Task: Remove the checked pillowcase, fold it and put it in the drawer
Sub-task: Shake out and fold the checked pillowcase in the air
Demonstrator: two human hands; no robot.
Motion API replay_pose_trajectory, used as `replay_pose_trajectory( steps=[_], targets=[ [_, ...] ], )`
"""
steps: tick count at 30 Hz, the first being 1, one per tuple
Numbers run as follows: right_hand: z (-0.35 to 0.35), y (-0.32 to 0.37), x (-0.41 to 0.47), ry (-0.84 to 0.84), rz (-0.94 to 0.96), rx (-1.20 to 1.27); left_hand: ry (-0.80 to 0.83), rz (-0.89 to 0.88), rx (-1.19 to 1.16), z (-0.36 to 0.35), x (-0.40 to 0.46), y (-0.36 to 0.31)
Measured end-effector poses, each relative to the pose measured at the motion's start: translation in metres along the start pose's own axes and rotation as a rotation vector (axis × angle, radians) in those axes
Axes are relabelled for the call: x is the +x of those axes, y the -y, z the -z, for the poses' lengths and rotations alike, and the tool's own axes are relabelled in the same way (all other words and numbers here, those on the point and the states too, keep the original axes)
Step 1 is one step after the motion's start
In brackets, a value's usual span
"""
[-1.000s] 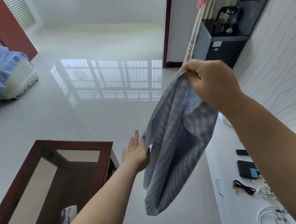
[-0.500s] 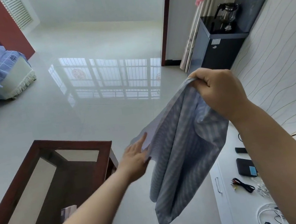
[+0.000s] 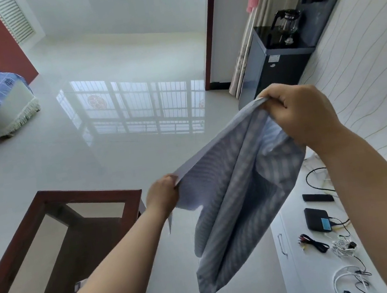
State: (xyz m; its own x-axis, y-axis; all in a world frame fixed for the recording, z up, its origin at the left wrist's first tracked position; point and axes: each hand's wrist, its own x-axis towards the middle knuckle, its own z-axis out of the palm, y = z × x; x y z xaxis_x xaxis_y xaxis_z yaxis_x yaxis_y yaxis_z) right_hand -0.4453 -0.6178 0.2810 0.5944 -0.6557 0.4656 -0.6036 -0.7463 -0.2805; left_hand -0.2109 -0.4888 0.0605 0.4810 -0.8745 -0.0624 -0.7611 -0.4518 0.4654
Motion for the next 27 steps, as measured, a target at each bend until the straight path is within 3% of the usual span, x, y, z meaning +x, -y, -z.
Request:
replay_pose_trajectory(
  steps=[2,4,7,11,19,24,27],
  targets=[
    [-0.01,-0.024,0.001,0.068,-0.142,-0.05,-0.131,0.053,0.005,0.026,0.006,0.02],
    [-0.023,-0.046,-0.004,0.157,-0.27,-0.065,-0.151,0.011,0.005,0.052,0.005,0.034],
    [-0.041,-0.057,-0.015,0.233,-0.38,-0.044,0.042,-0.078,0.147,0.071,-0.005,0.046],
    [-0.051,-0.046,-0.016,0.261,-0.349,-0.049,0.18,-0.011,0.273,0.063,-0.026,0.075],
    [-0.042,-0.04,0.003,0.109,-0.328,-0.044,0.181,0.181,0.357,0.043,-0.043,0.118],
    [-0.032,-0.044,0.011,-0.003,-0.393,-0.002,0.122,0.297,0.044,0.034,-0.036,0.11],
    [-0.02,-0.039,0.015,-0.061,-0.384,0.031,0.169,0.276,-0.003,0.027,-0.033,0.107]
  ],
)
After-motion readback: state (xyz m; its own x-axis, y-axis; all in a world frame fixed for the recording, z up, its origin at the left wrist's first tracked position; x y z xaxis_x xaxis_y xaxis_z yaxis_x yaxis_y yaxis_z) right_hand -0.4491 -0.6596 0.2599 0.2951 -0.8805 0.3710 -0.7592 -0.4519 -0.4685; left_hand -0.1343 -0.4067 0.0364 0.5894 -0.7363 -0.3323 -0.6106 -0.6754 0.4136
